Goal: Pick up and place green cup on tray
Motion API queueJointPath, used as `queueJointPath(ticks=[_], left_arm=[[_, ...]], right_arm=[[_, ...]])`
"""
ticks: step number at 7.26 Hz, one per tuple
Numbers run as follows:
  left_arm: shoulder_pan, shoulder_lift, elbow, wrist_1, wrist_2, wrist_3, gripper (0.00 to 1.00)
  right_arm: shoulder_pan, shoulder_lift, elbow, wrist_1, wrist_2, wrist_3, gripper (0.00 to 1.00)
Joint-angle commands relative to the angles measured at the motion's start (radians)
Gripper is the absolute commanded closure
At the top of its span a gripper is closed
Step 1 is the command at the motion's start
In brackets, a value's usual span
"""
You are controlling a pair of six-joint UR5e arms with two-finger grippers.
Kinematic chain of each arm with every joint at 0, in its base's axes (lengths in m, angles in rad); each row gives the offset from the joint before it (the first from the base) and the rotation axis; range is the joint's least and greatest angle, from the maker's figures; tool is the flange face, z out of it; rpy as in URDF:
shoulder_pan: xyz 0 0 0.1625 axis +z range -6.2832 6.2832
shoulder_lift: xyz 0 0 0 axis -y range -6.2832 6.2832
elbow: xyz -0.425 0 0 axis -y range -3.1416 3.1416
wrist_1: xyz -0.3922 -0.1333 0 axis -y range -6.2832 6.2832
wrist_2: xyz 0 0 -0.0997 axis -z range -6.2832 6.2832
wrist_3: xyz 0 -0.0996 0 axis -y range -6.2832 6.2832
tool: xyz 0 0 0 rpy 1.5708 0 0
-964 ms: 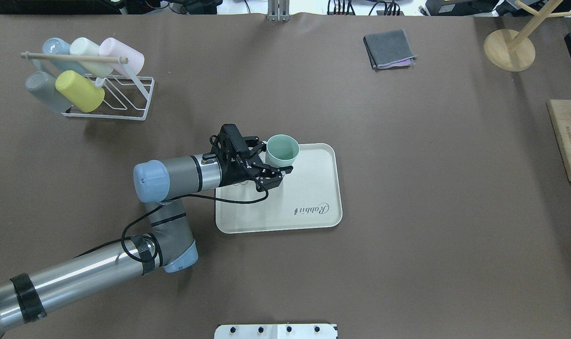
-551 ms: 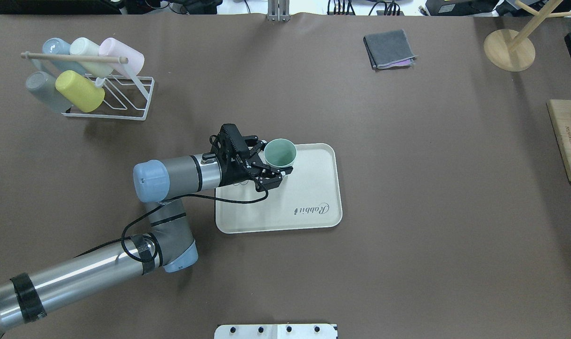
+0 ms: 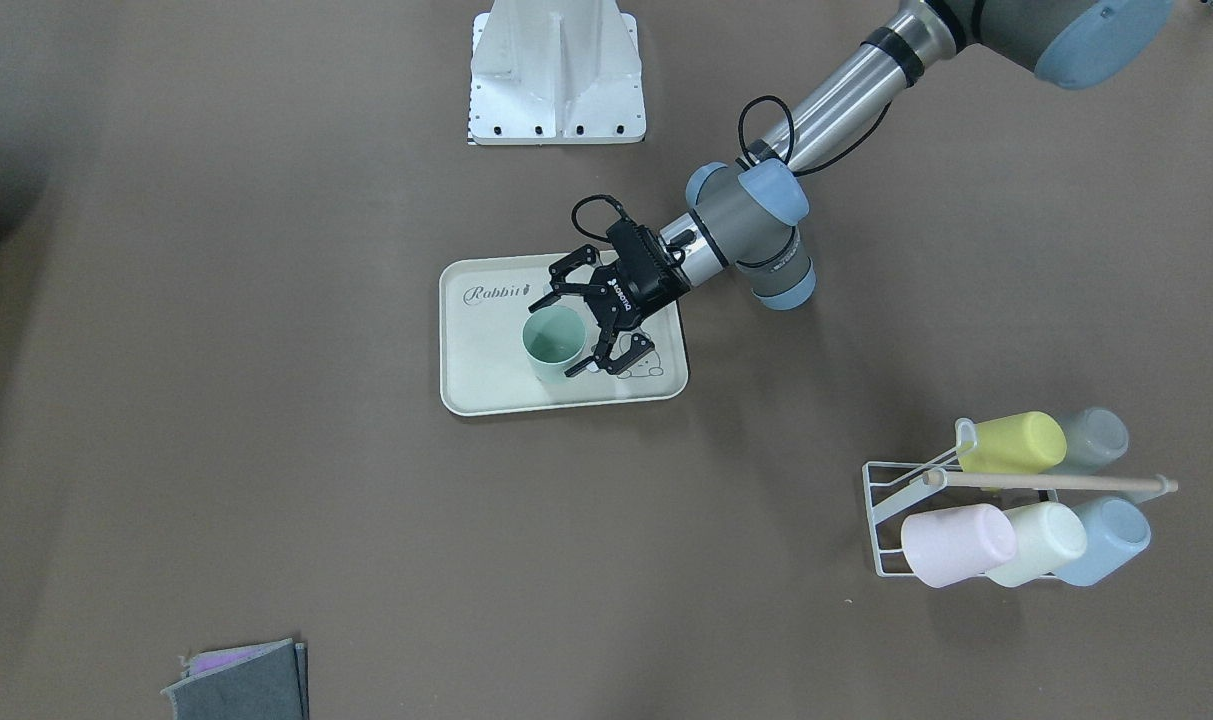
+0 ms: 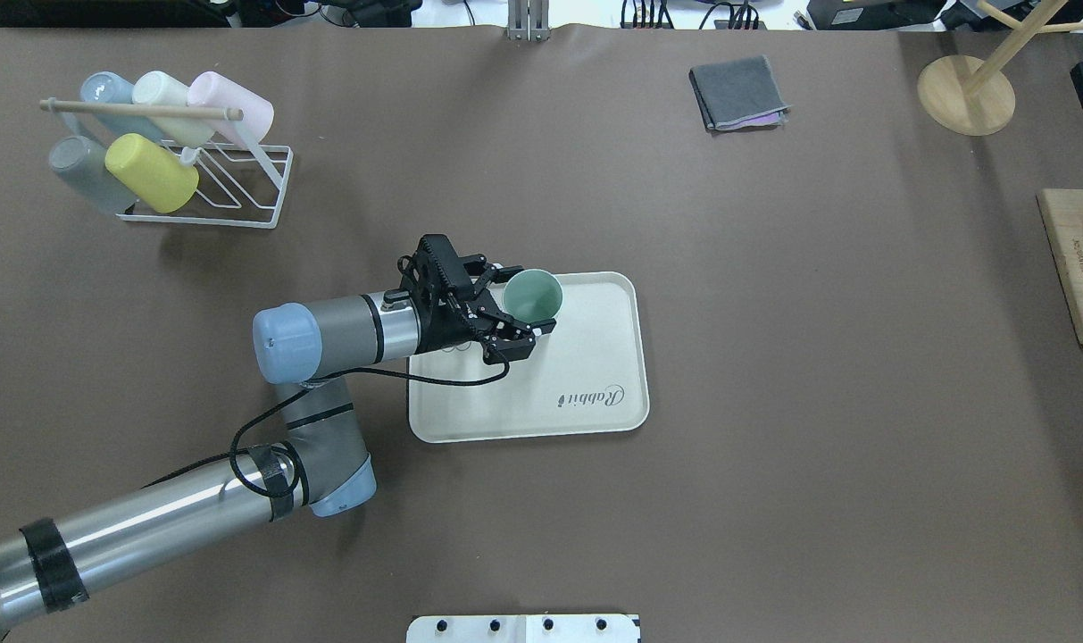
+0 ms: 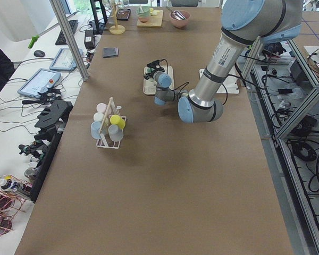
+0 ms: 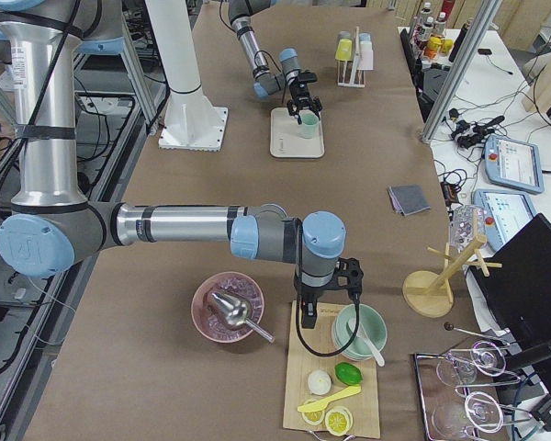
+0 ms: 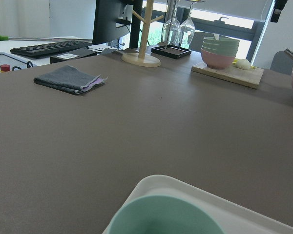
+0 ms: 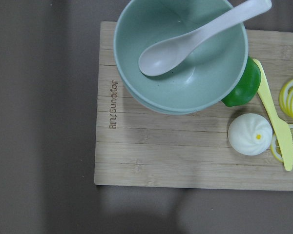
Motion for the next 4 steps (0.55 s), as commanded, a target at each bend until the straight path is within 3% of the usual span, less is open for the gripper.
queueJointPath(ticks=[1, 4], left_arm=[[0.000, -0.001, -0.002, 0.001, 0.000, 0.001, 0.02], [-0.021, -0.004, -0.098, 0.008, -0.002, -0.015, 0.02]], right_arm=[[0.000, 0.000, 0.001, 0.000, 0.005, 0.000, 0.00], [0.002, 0.000, 0.002, 0.000, 0.007, 0.000, 0.00]])
